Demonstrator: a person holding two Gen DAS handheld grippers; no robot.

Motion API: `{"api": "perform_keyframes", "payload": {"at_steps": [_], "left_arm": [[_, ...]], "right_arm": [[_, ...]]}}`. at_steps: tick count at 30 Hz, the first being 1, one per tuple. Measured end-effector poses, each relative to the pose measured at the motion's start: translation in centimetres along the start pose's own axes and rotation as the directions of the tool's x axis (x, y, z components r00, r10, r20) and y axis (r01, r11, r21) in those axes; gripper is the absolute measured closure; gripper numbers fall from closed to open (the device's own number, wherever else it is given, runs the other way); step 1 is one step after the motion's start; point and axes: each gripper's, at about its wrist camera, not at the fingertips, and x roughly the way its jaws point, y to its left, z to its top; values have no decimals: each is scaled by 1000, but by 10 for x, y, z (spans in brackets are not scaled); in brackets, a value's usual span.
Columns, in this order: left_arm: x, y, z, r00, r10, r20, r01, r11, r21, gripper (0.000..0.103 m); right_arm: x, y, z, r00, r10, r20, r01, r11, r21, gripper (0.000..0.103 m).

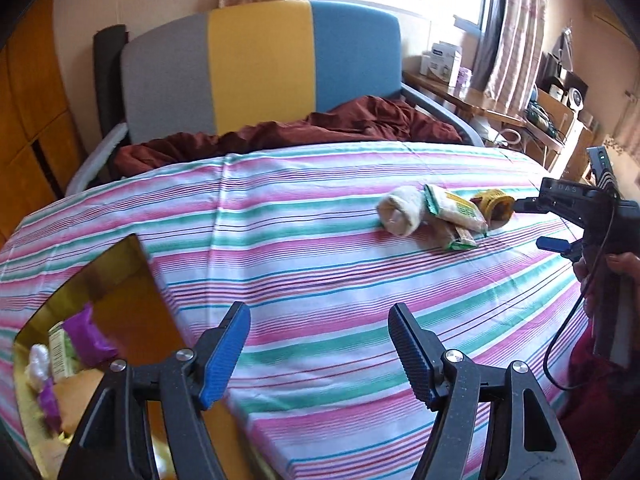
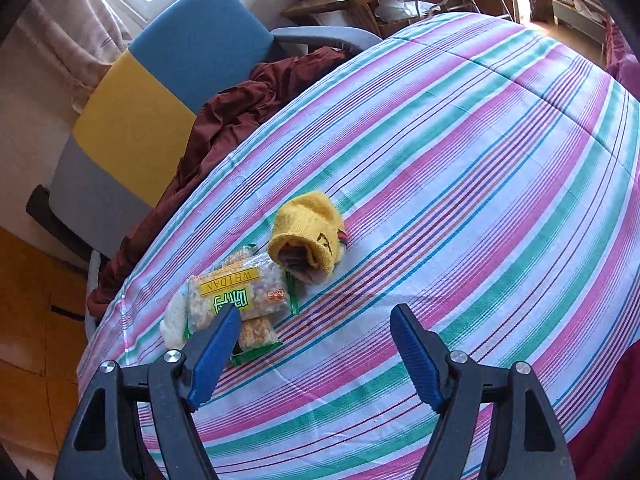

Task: Organize objects
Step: 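Move both grippers back over the pile of items, then grasp the rolled white towel with the left gripper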

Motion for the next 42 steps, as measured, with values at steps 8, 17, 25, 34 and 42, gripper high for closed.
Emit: {"api": "perform_keyframes", "payload": {"at_steps": [8,17,25,34,42], "left_arm": [[54,-43,32,999,29,-27,-24,985,168,31],[121,-71,66,997,-18,-69,38,955,296,30],[158,-92,91,995,-69,-71,92,906,414,22],[187,-102,97,982,-130,-135,174,900,400,50],[163,-82,70,990,-95,-104,115,971,208,51]], "right_arm": [[-1,-5,1,999,49,-16,-49,998,32,25],[-4,-7,1,993,112,-32,-111,993,49,24],[7,-7,1,987,139,-75,-134,989,68,24],[13,-5,1,987,131,-95,-125,990,69,24],[16,-8,0,988,116,-100,-109,992,69,24]]}}
